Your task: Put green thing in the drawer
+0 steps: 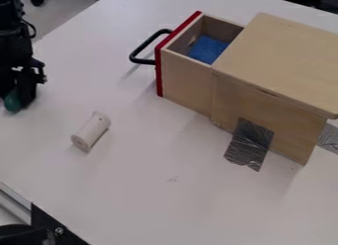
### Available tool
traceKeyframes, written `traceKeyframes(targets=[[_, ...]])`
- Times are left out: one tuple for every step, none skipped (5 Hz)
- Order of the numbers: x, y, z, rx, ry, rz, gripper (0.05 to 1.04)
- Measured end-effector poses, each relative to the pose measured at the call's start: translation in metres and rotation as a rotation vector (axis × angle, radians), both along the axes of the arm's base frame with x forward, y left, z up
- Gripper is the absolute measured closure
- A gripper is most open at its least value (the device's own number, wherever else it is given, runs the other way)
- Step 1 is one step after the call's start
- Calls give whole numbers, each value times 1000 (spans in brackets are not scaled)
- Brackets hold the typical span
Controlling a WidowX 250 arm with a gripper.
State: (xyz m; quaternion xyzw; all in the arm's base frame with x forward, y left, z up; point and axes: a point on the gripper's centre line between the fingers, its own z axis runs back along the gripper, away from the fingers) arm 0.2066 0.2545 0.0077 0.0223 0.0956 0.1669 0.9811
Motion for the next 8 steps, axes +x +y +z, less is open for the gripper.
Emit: traceKeyframes(targets=[[3,-6,5,-2,8,-3,639],[11,-12,19,-22,-13,-4,639],[16,-17,39,-7,-28,-21,639],[17,-20,49,-4,-29,-8,639],[29,-26,58,-16,-41,-14,640],[47,-44,68,-18,-31,-38,640],[68,-63,77,-21,-40,-87,640],[74,-70,75,-21,-36,-102,640]])
